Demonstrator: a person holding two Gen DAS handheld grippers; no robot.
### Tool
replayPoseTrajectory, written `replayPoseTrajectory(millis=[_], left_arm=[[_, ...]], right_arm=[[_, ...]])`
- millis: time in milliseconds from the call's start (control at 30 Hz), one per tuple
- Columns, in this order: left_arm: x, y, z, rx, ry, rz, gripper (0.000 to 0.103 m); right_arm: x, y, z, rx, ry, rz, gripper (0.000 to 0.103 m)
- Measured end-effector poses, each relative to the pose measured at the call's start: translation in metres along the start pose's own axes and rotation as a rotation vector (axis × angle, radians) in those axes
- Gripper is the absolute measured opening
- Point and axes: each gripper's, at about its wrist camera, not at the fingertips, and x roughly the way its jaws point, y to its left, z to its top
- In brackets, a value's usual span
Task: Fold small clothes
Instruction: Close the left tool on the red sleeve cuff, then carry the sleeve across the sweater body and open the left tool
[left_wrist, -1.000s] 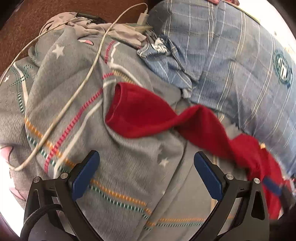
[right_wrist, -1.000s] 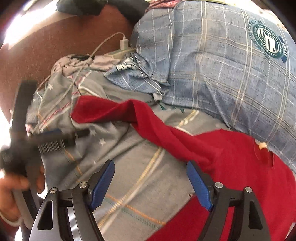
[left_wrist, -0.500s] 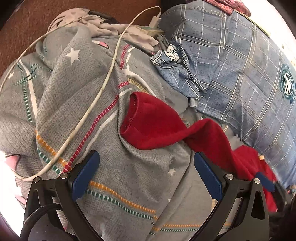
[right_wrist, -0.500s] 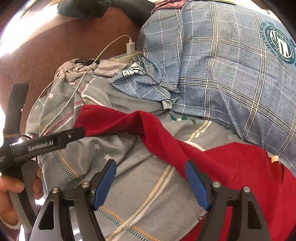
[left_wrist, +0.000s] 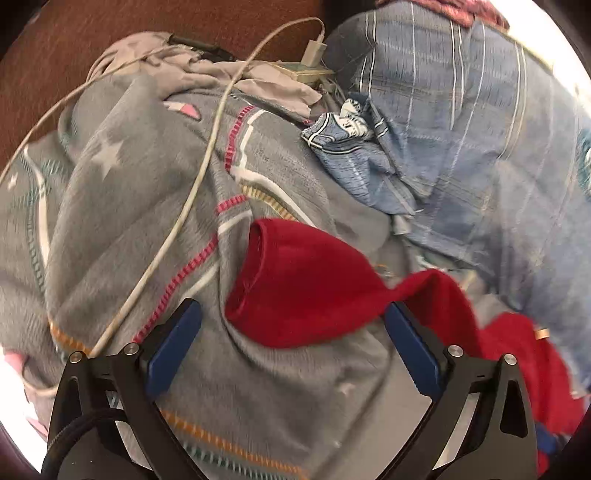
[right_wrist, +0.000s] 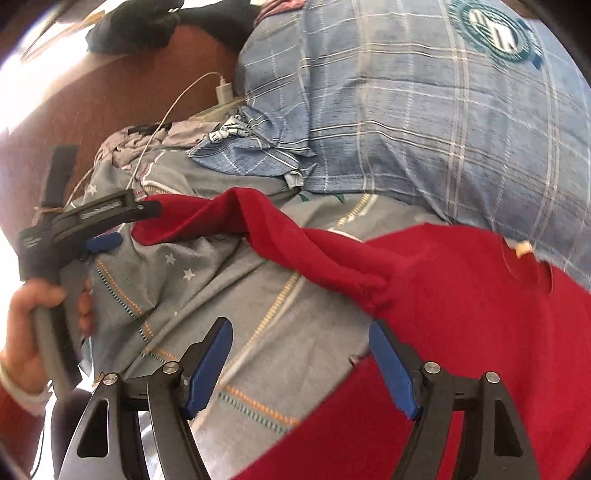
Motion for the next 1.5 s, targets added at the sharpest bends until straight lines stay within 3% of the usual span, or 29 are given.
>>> replayPoseTrajectory(millis=[67, 133, 200, 300, 400, 600, 1133, 1333, 1500], left_arm=[[0.009, -0.009, -0.001, 0.049, -0.011, 0.052, 0.096], [0.016, -0.018, -0.001, 0.097, -0.017, 0.076, 0.078], [0.024, -0.019, 0.0, 0.109, 0.002, 0.068, 0.045], [0.031, -0.013, 0.007, 0.097, 0.039, 0.038, 0.016], [0.019, -0.006, 0.015, 0.089, 0.048, -0.039, 0.013], [-0.039, -0.019, 0.027, 0.195, -0.024, -0.11, 0.012], [-0.142, -0.058, 0.094, 0.296, -0.193, -0.212, 0.012], [-0.158, -0.065, 0.101, 0.334, -0.223, -0.214, 0.012], [-0.152, -0.067, 0.099, 0.363, -0.209, -0.202, 0.012]], right_arm=[[-0.004, -0.007, -0.006, 0.027, 0.001, 0.012, 0.074], [-0.006, -0.016, -0.012, 0.052, 0.008, 0.014, 0.074], [-0.009, -0.024, -0.017, 0.065, 0.014, 0.006, 0.074], [-0.016, -0.037, -0.025, 0.085, 0.016, -0.017, 0.074], [-0.027, -0.051, -0.031, 0.106, 0.006, -0.042, 0.074], [-0.052, -0.073, -0.043, 0.136, -0.014, -0.096, 0.074], [-0.096, -0.102, -0.06, 0.217, -0.057, -0.137, 0.074], [-0.082, -0.087, -0.041, 0.235, -0.086, -0.073, 0.074], [-0.032, -0.039, 0.007, 0.19, -0.101, -0.007, 0.074]])
